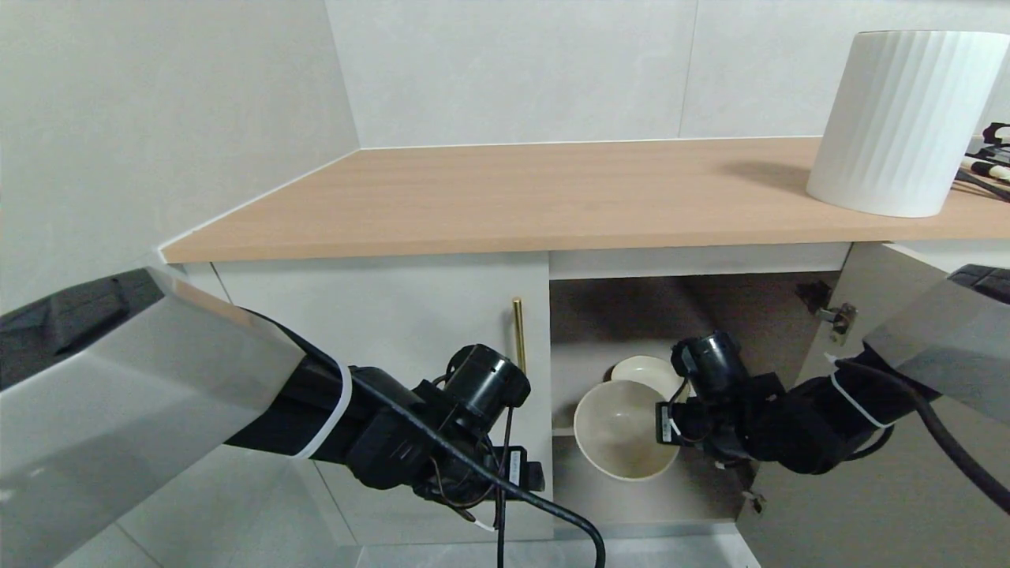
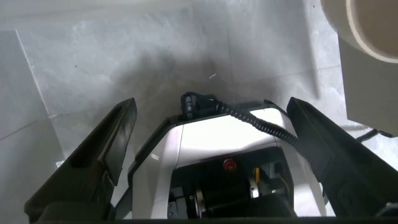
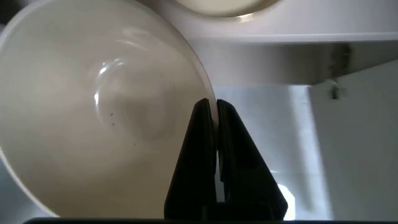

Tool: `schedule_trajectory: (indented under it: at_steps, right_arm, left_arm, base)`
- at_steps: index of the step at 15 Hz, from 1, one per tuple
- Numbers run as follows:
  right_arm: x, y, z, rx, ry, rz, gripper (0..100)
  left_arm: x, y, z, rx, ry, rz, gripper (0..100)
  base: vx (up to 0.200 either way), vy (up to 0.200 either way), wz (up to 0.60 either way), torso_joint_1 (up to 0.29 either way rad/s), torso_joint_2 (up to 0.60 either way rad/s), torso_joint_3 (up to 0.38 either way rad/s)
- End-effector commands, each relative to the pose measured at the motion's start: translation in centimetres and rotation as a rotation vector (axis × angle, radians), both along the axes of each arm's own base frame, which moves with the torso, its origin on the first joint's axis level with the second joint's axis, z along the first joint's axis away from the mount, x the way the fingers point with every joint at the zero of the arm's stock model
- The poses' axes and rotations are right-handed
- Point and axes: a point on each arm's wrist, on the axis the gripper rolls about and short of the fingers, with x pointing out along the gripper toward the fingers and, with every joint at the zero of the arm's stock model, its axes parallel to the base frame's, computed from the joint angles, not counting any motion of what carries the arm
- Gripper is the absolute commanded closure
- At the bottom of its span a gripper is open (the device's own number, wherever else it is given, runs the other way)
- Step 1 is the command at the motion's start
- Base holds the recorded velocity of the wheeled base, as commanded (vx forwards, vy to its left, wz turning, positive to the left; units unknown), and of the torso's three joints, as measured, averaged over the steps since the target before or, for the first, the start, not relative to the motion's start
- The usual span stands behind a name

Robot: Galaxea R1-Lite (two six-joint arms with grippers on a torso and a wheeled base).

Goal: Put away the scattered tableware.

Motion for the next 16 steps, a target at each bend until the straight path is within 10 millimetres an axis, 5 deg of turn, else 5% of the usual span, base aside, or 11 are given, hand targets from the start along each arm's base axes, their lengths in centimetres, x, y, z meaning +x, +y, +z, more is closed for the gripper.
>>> schedule_trajectory:
  at_steps: [1, 16]
  right_arm:
    - [1.5, -0.7, 0.7, 0.047, -0.032, -0.065, 100]
    - [8.5, -4.3, -1.8, 0.207, -0.084, -0.374, 100]
  left_arm:
    - [0.0, 0.0, 0.0, -0.001, -0.001, 0.001, 0]
    - [0.0, 0.0, 0.2, -0.003, -0.003, 0.002, 0]
  base:
    - [0.0, 0.0, 0.0, 0.0, 0.0, 0.0]
    - [0.0, 0.0, 0.0, 0.0, 0.0, 0.0]
